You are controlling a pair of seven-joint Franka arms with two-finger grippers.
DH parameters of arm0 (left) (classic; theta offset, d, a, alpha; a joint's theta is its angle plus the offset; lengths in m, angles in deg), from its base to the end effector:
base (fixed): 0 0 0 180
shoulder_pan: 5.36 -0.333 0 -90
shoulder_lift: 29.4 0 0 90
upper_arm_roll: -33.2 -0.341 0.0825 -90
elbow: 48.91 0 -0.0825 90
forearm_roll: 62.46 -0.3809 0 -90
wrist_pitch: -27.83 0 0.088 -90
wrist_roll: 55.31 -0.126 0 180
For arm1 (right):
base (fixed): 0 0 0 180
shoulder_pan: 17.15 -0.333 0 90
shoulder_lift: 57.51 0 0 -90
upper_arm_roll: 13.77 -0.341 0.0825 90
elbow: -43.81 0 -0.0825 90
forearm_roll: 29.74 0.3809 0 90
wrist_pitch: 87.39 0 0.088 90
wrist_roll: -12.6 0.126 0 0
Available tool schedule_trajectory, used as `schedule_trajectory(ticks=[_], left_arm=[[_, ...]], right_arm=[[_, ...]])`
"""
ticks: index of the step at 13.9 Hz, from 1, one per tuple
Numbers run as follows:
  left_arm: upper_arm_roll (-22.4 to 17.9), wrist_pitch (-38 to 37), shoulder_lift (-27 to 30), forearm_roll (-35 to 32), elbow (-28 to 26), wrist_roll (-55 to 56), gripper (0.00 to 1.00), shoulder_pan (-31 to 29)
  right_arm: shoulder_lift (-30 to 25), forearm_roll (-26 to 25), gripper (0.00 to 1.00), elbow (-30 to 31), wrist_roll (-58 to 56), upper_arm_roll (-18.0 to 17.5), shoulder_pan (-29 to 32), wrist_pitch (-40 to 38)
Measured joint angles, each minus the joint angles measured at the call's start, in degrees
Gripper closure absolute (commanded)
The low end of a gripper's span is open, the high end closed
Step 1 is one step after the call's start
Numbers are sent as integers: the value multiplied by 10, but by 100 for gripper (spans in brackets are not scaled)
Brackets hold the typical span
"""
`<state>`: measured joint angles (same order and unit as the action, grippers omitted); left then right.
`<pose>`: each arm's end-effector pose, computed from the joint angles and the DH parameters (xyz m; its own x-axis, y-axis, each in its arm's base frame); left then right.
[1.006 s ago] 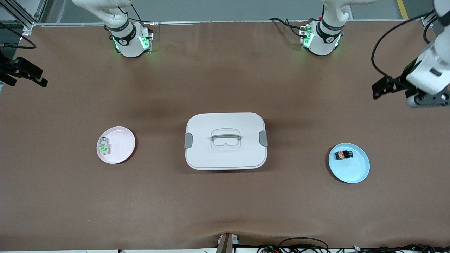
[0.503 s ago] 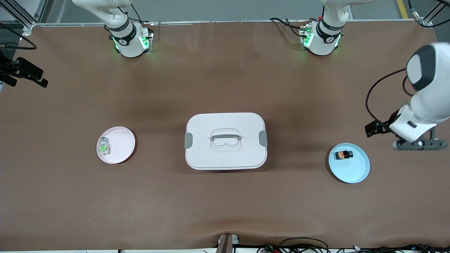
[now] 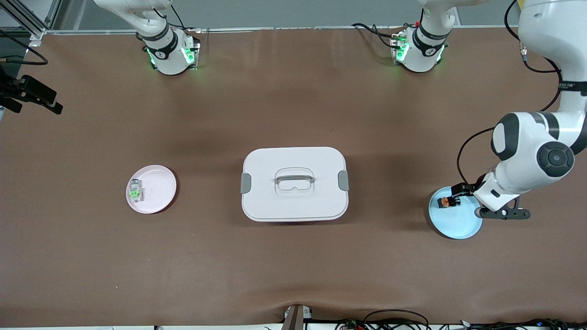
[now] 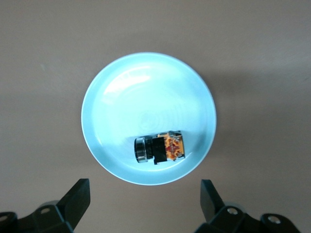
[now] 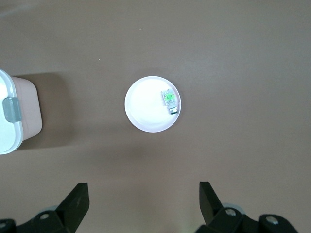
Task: Transfer orange switch to right arm and place
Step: 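Lower the left gripper onto the orange switch on the blue plate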
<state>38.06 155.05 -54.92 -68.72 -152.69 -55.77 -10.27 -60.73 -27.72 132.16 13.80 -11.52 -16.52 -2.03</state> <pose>0.6519 0.0099 0.2996 0.9972 -0.0662 -0.0356 -0.0679 -0.9965 -0.0479 0.5238 -0.0224 0.6671 0.9977 -0.0682 0.0032 -0.0681 -0.9970 -0.0374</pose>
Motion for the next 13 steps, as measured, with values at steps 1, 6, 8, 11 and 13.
schedule_trajectory(ticks=[1,6,8,11,13], left_arm=[[0,14,-7,0,-7,-2,0,-4],[0,71,-30,3,-34,4,0,-9],[0,89,-44,11,-34,7,0,-10],[0,110,-60,14,-34,8,0,-10],[2,117,-64,20,-34,9,0,-9]], right_arm=[[0,0,0,0,0,0,0,0],[1,0,0,0,0,0,0,-2],[1,0,0,0,0,0,0,-5],[1,0,0,0,0,1,0,-6],[1,0,0,0,0,1,0,-6]])
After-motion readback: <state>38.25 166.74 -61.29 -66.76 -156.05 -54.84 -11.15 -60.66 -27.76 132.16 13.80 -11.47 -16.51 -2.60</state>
